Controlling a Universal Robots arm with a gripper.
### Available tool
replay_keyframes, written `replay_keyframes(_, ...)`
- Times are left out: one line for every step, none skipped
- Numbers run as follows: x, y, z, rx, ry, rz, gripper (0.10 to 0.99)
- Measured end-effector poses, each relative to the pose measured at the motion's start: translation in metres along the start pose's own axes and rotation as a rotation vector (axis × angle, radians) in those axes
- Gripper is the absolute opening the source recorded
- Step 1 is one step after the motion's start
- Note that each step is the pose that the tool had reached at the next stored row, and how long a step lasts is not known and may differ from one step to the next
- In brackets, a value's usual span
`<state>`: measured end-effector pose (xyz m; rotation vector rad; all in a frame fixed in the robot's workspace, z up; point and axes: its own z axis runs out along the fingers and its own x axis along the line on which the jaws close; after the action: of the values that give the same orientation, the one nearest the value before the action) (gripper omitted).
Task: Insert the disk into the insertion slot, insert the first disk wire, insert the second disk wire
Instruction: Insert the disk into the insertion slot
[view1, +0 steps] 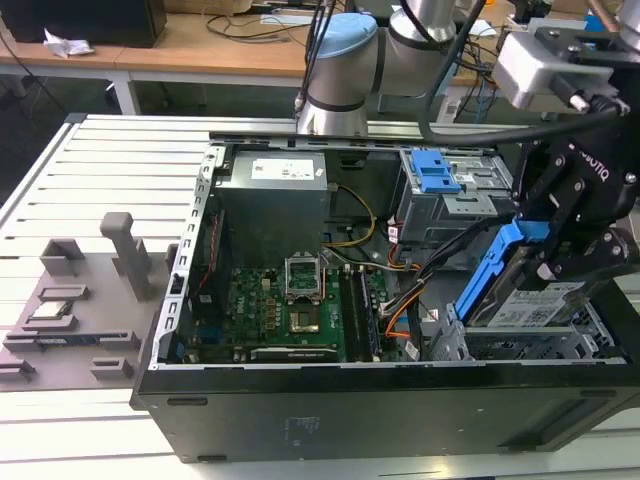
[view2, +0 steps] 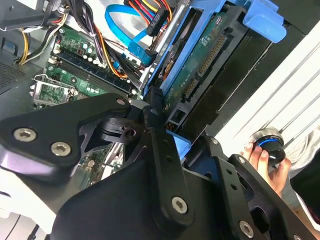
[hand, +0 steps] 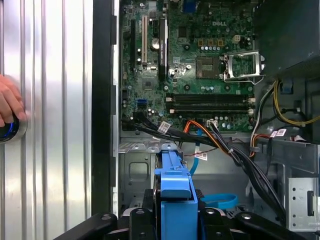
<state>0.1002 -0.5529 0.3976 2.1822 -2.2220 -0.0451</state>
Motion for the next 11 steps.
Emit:
replay_keyframes(0.0,-0.0001,0.0022,0.0,0.0001,0.0,0.365)
replay_keyframes(0.0,-0.0002,0.005,0.0,0.0,0.0,0.365)
replay_keyframes(0.0,-0.0003,0.0067,0.0,-0.0001,0.0,0.365)
replay_keyframes(0.0,-0.0003,0.0083,0.0,0.0001,0.0,0.365)
replay_keyframes(0.0,-0.0003,0.0083,0.0,0.0001,0.0,0.365)
replay_keyframes(0.0,-0.0003,0.0083,0.0,0.0002,0.0,0.365)
replay_keyframes(0.0001,-0.0003,0.0083,0.0,0.0005,0.0,0.376)
replay_keyframes(0.0,-0.0003,0.0085,0.0,0.0001,0.0,0.376)
replay_keyframes(0.0,-0.0003,0.0086,0.0,-0.0001,0.0,0.439)
replay_keyframes(0.0,-0.0004,0.0086,0.0,0.0,0.0,0.439)
replay_keyframes(0.0,-0.0003,0.0086,0.0,0.0001,0.0,0.439)
